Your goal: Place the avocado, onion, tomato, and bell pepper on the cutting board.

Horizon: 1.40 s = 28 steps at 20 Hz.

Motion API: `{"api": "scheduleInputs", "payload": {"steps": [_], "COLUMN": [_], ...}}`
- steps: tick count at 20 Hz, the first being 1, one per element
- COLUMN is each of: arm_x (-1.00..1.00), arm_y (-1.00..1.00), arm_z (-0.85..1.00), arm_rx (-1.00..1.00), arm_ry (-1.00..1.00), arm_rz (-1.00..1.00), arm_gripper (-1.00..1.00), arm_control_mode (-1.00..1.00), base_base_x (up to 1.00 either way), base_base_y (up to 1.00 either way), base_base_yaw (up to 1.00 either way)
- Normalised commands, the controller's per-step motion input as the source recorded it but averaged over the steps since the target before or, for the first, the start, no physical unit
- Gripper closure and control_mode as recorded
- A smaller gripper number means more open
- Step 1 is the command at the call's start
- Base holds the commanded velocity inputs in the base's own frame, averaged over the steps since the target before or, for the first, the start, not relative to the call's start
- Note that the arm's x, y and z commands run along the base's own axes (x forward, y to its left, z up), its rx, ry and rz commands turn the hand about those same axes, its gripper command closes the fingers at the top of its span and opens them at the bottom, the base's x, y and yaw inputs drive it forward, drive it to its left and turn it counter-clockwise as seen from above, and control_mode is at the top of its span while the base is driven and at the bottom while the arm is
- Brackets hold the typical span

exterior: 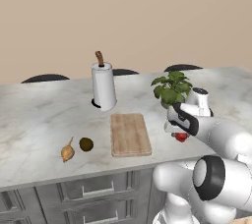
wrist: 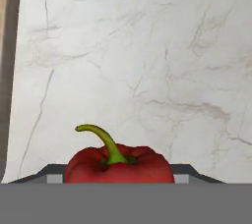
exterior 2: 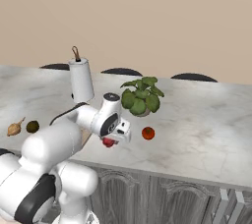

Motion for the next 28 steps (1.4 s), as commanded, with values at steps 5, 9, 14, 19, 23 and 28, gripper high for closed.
{"api": "scheduleInputs", "payload": {"steps": [5,9,14,19,23,28], "arm_x": [0.18,0.22,0.20,0.20,0.22,0.22], "arm_y": [0.31,0.38,0.45,0.55,0.58,0.45], "arm_z": [0.47,0.36,0.29,0.17,0.05,0.00], "arm_rx": [0.04,0.02,0.00,0.00,0.00,-0.01], "arm_ry": [0.00,0.00,0.00,0.00,0.00,0.00], "arm_rz": [0.22,0.21,0.18,0.15,0.13,0.05], "arm_gripper": [1.00,1.00,1.00,1.00,1.00,1.00], "arm_control_mode": [-1.00,-1.00,-1.00,-1.00,-1.00,-1.00], "base_base_x": [0.00,0.00,0.00,0.00,0.00,0.00], "base_base_y": [0.00,0.00,0.00,0.00,0.00,0.00], "base_base_yaw": [0.00,0.00,0.00,0.00,0.00,0.00]}}
